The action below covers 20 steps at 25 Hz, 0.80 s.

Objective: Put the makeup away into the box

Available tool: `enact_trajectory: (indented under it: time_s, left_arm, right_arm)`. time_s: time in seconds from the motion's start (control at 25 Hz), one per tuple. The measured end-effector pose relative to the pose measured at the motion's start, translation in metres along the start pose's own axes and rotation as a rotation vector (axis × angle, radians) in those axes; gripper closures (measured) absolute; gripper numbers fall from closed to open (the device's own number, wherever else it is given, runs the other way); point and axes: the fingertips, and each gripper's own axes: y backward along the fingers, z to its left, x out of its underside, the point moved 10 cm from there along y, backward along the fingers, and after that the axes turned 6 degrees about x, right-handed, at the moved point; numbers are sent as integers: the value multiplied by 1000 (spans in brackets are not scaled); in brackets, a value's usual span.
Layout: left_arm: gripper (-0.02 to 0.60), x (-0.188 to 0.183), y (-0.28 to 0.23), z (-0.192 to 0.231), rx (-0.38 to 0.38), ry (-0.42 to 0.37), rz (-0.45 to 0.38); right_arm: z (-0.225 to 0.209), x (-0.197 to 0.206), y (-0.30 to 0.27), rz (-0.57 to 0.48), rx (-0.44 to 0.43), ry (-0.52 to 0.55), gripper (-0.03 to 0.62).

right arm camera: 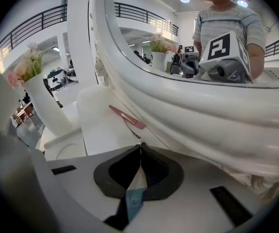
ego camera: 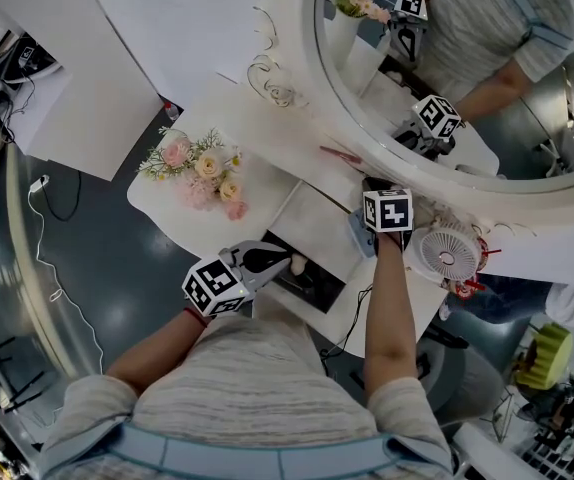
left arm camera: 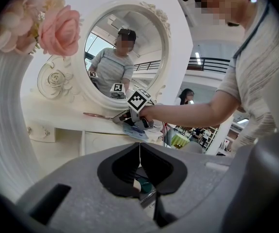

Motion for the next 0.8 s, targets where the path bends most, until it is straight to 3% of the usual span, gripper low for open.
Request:
enact_trajectory:
  time_s: [0.8]
  left_arm:
    - [568,3,1,-12,22,-18,-9]
  right_arm:
    - [31,17,43,-52,0,24,585]
